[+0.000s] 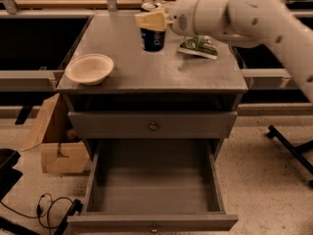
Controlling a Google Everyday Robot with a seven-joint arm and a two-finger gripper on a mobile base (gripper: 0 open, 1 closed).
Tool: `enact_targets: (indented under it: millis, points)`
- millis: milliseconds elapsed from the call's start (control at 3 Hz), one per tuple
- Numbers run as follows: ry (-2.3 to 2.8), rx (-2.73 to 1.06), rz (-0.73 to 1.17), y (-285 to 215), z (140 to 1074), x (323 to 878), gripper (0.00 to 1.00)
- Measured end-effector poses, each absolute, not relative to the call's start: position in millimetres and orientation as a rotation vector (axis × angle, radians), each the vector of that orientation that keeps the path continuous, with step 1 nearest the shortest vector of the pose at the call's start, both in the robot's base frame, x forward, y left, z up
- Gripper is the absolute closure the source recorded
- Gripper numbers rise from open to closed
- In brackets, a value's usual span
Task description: Pick pepsi can from middle drawer and place on counter
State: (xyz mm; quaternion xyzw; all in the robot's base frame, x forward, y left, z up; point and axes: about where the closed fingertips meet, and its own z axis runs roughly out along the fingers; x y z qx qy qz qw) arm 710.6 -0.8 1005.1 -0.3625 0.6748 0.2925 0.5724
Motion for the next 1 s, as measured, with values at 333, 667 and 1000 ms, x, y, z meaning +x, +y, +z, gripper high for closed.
enact_targets:
  millis: [333,667,1000]
  points:
    - [1.523,-0.854,0.743,92.5,986.5,785.6,1.0]
    - [1.507,-0.863,0.77,139.7,970.6,822.7,1.0]
    - [1.556,-0.87,0.778,161.1,930.9,856.9,1.0]
